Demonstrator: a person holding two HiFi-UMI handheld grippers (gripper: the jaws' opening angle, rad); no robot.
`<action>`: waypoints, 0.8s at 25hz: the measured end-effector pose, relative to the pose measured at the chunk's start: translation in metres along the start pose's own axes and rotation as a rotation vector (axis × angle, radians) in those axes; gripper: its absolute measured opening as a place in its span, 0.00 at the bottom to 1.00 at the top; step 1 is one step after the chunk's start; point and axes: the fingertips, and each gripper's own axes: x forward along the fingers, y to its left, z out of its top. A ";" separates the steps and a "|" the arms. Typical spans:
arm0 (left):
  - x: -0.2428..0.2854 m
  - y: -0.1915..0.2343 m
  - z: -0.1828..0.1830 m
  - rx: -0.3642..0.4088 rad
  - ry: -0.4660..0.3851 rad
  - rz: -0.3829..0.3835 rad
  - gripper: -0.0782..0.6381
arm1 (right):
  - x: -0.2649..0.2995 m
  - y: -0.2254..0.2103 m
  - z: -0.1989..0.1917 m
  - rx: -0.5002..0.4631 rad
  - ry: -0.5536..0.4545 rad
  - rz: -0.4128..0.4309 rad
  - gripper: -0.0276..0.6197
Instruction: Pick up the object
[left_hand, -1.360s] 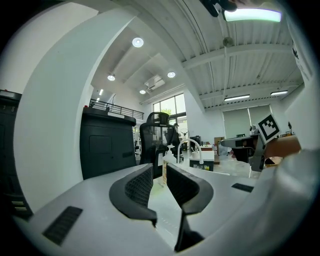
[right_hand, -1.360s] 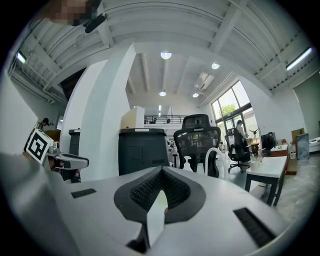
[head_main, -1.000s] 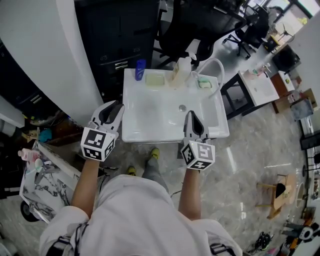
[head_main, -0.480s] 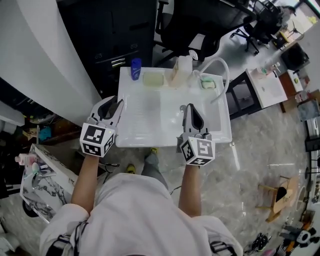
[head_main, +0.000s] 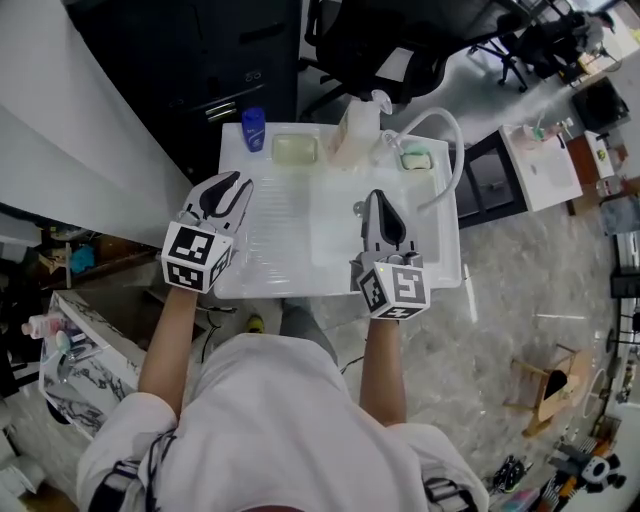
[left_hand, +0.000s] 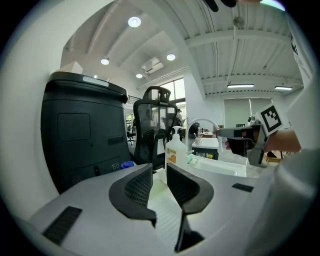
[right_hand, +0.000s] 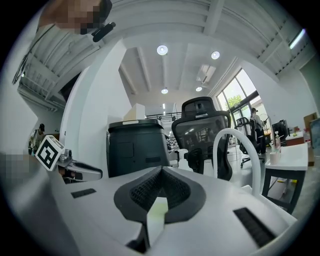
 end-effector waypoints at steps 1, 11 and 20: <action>0.009 0.000 -0.001 0.004 0.008 -0.006 0.22 | 0.005 -0.003 -0.002 0.001 0.003 0.006 0.05; 0.105 -0.011 -0.029 0.146 0.144 -0.089 0.22 | 0.050 -0.031 -0.025 0.041 0.037 0.039 0.05; 0.180 -0.020 -0.079 0.266 0.294 -0.181 0.22 | 0.075 -0.046 -0.053 0.080 0.069 0.056 0.05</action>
